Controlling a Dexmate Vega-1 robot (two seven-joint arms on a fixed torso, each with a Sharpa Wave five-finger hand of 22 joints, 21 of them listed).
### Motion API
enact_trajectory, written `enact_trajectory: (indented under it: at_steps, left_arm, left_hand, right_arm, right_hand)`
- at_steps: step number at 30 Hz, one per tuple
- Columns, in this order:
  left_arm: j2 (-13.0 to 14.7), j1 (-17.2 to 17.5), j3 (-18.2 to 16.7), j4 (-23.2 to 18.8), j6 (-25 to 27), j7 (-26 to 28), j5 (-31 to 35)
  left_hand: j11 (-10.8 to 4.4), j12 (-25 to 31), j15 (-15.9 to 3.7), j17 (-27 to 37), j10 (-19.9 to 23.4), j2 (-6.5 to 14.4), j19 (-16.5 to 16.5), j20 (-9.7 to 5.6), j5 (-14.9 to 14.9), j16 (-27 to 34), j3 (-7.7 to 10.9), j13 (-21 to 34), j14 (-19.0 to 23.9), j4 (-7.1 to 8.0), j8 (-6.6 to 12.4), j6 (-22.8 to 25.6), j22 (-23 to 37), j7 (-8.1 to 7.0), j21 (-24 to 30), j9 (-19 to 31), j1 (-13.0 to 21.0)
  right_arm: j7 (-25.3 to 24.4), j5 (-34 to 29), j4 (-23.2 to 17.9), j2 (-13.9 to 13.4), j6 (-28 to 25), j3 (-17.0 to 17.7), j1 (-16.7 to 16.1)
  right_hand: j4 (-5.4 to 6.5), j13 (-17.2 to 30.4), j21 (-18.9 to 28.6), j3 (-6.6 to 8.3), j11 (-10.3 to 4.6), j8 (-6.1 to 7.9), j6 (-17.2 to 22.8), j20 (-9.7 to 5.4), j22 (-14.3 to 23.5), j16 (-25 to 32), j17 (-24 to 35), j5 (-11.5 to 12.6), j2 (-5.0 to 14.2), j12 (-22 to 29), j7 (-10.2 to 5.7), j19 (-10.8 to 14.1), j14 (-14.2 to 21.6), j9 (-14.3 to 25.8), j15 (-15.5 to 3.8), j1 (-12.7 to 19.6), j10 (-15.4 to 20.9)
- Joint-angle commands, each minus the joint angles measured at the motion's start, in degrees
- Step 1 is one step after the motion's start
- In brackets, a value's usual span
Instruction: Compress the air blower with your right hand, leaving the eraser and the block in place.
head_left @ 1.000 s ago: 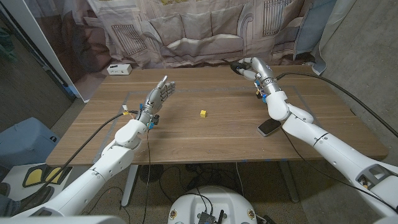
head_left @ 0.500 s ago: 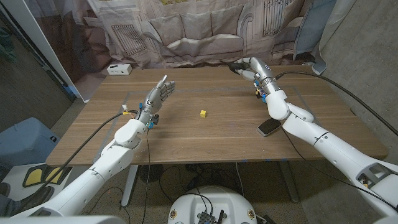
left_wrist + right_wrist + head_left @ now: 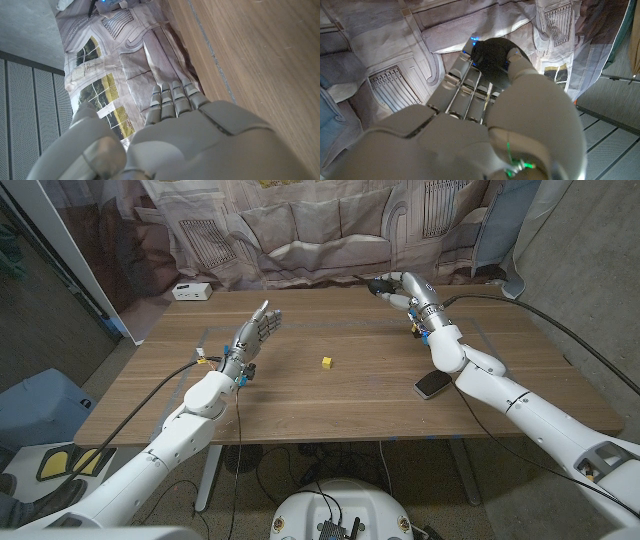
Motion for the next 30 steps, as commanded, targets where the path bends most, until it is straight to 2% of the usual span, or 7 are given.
enact_trajectory:
  at_steps: [1, 26, 30]
  left_arm:
    - [-0.1, 0.0, 0.1, 0.1, -0.1, 0.1, 0.1]
    - [0.1, 0.5, -0.2, -0.6, 0.0, 0.5, 0.2]
    - [0.2, 0.6, -0.2, -0.9, 0.1, 0.6, 0.2]
  left_hand:
    - [0.22, -0.1, 0.13, 0.1, 0.3, 0.5, 0.5, -0.07, -0.1, -0.1, 0.10, 0.1, 0.3, -0.32, 0.05, 0.3, 0.3, 0.09, -0.1, 0.2, 0.0]
    - [0.14, -0.1, 0.26, 0.1, 0.3, 0.5, 0.5, 0.02, -0.1, -0.1, 0.10, 0.1, 0.4, -0.42, -0.01, 0.3, 0.3, 0.12, -0.1, 0.2, -0.1]
    - [0.16, -0.1, 0.25, 0.1, 0.3, 0.5, 0.5, 0.02, -0.1, -0.1, 0.10, 0.1, 0.3, -0.43, -0.01, 0.3, 0.3, 0.10, -0.1, 0.2, -0.1]
  right_arm:
    - [0.5, -0.4, -0.2, -0.5, 0.5, 0.0, 0.1]
    - [0.8, -0.8, -0.9, -1.1, 1.4, 0.3, -0.4]
    - [1.0, -0.8, -1.1, -1.2, 1.5, 0.5, -0.6]
  right_hand:
    - [0.04, 0.3, -0.1, -0.59, 0.10, -0.31, -0.7, 0.01, 0.1, -0.1, 0.4, 0.2, -0.74, 0.0, 0.24, -0.4, -0.7, 0.1, -3.46, 0.1, -0.8]
    - [0.07, 0.3, -1.1, -2.19, -0.14, -1.53, -3.3, 0.30, 0.0, -1.2, 1.0, 0.0, -1.98, -0.2, 0.46, -2.5, -4.1, 0.2, -2.77, -0.6, -4.3]
    - [0.02, 0.4, -1.2, -2.38, 0.25, -1.61, -3.6, 0.30, 0.0, -1.4, 1.1, -0.1, -2.10, -0.2, 0.45, -2.7, -4.7, 0.2, -2.82, -0.6, -4.7]
